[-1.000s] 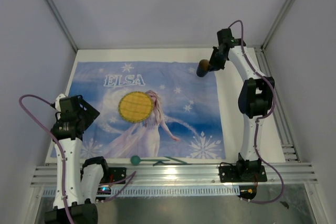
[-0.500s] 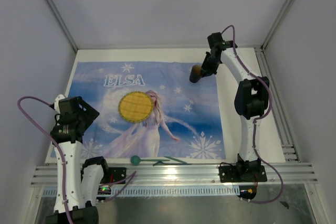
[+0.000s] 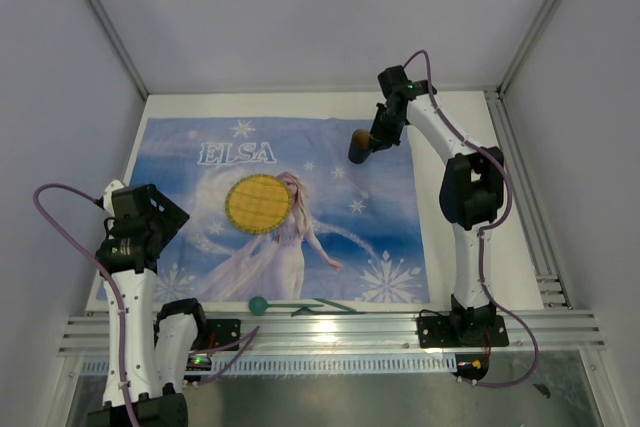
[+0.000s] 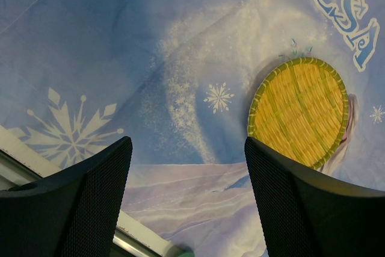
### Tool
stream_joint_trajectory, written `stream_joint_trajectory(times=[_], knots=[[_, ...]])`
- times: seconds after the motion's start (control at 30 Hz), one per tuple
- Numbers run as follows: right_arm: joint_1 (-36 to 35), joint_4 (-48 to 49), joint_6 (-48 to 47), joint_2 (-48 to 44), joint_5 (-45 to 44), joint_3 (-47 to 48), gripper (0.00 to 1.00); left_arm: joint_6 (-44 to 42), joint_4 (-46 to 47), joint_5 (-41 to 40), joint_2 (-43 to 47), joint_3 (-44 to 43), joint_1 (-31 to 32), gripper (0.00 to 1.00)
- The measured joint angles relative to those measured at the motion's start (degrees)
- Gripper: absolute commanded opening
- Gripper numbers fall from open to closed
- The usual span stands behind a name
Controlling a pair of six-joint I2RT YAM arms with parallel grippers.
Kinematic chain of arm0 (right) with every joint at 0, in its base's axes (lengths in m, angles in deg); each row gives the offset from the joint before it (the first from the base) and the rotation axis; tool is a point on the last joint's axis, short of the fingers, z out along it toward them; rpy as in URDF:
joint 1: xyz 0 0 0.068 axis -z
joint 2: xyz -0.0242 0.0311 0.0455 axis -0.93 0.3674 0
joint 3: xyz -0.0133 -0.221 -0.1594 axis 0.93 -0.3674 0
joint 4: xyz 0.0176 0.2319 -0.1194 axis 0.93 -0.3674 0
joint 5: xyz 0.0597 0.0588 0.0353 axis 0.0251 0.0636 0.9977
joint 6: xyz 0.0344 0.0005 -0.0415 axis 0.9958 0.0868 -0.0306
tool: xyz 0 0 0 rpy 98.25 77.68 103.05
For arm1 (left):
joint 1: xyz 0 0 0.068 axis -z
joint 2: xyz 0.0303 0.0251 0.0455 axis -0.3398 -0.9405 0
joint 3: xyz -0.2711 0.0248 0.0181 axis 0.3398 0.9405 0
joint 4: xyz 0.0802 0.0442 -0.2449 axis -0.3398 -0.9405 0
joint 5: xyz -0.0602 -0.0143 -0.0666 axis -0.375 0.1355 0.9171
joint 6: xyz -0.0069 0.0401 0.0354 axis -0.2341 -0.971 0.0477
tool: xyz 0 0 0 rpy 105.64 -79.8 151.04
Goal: Set the dinner table for one person
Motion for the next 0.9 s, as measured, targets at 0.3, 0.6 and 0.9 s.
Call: stream_joint_trajectory(times=[0.3, 0.6, 0.9], knots=[[-0.3, 0.9, 0.1, 0.1, -0.6, -3.9, 0.03, 0.0, 0.0, 0.0, 0.5, 0.0, 0.0, 0.78], [-0.4, 2.2, 0.1, 1.1, -1.8, -7.0, 0.03, 0.0, 0.0, 0.0, 0.7, 0.0, 0.0, 0.78], [-0.4, 2.8, 0.1, 1.1, -1.8, -7.1, 0.03, 0.0, 0.0, 0.0, 0.7, 0.0, 0.0, 0.78]])
